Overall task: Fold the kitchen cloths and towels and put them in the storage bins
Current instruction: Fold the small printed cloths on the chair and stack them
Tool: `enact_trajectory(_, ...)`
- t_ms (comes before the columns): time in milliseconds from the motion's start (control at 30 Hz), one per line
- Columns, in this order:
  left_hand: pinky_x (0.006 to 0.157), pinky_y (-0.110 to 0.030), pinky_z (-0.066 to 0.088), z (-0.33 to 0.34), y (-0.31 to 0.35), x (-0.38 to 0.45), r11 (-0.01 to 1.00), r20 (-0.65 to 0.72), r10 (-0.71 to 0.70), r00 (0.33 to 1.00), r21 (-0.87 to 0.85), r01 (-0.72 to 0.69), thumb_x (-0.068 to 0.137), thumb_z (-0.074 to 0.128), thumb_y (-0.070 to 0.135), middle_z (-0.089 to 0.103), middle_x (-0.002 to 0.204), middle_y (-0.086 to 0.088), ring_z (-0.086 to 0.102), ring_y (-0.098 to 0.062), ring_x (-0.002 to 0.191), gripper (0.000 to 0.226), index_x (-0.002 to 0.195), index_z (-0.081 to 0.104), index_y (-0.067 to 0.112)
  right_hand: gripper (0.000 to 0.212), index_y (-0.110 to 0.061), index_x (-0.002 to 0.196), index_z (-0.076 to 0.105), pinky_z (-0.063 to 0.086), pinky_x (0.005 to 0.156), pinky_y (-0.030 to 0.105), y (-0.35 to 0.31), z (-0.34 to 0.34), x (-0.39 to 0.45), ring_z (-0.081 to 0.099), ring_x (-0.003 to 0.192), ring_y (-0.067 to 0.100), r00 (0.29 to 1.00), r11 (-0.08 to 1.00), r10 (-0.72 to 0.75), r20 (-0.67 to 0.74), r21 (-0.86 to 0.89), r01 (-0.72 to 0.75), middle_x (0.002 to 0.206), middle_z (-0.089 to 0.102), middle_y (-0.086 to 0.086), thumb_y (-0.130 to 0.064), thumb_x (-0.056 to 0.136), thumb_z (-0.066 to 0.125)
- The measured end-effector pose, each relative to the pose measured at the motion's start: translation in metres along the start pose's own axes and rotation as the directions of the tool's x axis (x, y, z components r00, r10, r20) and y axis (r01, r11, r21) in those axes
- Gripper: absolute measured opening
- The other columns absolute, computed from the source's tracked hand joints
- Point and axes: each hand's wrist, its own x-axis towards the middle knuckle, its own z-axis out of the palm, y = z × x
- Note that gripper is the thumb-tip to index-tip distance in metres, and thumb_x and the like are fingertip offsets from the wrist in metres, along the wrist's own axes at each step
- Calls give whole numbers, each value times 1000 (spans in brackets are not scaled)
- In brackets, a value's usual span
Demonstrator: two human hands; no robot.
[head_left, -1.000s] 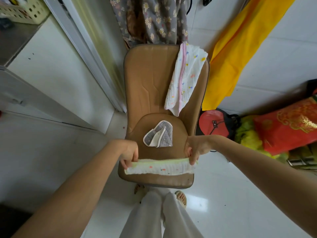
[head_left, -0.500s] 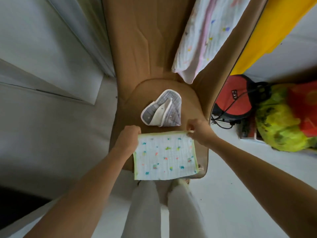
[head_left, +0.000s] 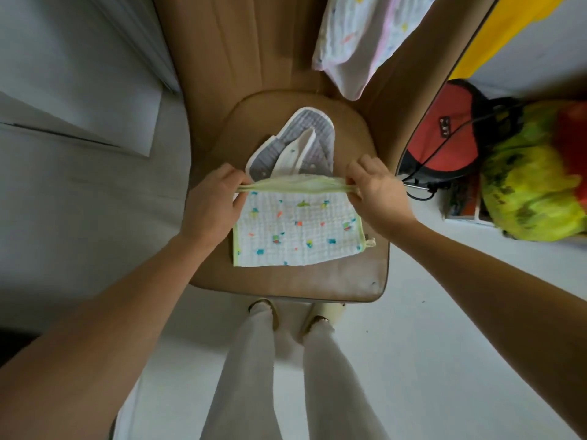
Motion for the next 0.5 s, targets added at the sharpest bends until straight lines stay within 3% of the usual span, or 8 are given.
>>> enact_trajectory(100, 50, -26, 40, 0, -2, -27, 971, 89, 219, 972, 75, -226, 69, 77, 5, 62, 84, -5, 61, -24, 71, 21, 86, 65, 10, 40, -12, 97, 49, 45, 48, 32, 7, 9, -30, 56, 69, 29, 947, 944, -298, 122, -108, 311, 86, 57, 10, 0, 64, 68)
enact_trajectory(200, 49, -29, 44, 14, -6, -54, 891, 261, 393, 882, 130, -435, 50, 84, 2, 61, 74, -4, 59, -24, 65, 33, 74, 64, 12, 31, -12, 100, 48, 50, 53, 33, 17, 21, -60, 57, 71, 24, 826, 836, -487, 285, -121, 535, 86, 59, 7, -2, 71, 55)
enact_trajectory(300, 49, -29, 43, 33, -7, -67, 872, 353, 399, 846, 140, -470, 46, 83, -4, 58, 70, -4, 58, -24, 61, 35, 69, 62, 12, 27, -10, 94, 56, 53, 51, 34, 22, 30, -76, 60, 70, 24, 780, 813, -500, 376, -106, 573, 87, 63, 9, -1, 69, 62)
enact_trajectory(367, 49, -30, 45, 43, -10, -69, 881, 341, 387, 857, 139, -453, 46, 83, -5, 57, 71, -5, 57, -24, 62, 34, 68, 62, 11, 27, -10, 89, 62, 53, 49, 35, 25, 34, -79, 61, 70, 25, 763, 814, -488, 424, -95, 573, 89, 64, 11, -1, 65, 73)
enact_trajectory(500, 52, -33, 48, 48, -11, -66, 900, 315, 365, 876, 122, -419, 53, 83, -3, 59, 74, -5, 58, -24, 65, 30, 73, 65, 10, 24, -11, 84, 64, 53, 49, 35, 26, 33, -77, 62, 72, 25, 763, 817, -482, 430, -95, 569, 89, 65, 10, -1, 64, 74)
